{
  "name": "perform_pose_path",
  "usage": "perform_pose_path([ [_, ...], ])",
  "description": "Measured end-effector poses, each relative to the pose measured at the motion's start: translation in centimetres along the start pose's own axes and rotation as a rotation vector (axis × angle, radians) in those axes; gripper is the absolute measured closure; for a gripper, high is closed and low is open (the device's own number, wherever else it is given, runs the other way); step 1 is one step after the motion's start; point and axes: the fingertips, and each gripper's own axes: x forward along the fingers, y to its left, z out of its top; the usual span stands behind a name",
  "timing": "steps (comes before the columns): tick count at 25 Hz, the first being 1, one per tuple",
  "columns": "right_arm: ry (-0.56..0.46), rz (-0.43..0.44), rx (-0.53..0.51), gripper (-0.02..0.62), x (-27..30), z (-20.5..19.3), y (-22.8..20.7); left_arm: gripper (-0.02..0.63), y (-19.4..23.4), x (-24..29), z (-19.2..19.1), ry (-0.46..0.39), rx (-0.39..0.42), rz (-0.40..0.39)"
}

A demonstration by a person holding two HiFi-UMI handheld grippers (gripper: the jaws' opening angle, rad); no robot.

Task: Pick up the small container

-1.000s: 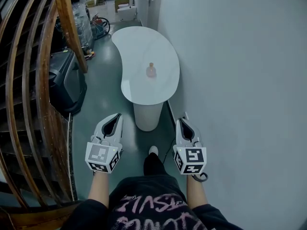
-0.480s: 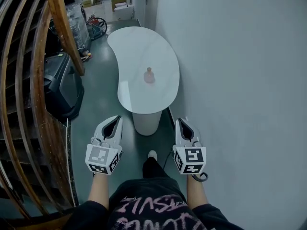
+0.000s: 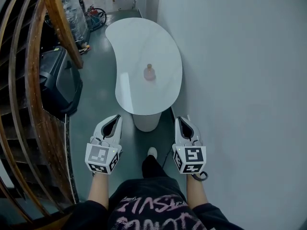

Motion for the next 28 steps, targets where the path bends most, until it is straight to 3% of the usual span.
perform_pose_path([
  [28, 0.132, 0.018, 0.082, 0.584, 17.8, -2.9, -8.8, 0.604, 4.8, 19.8, -4.6, 0.210, -0.026, -0.059],
])
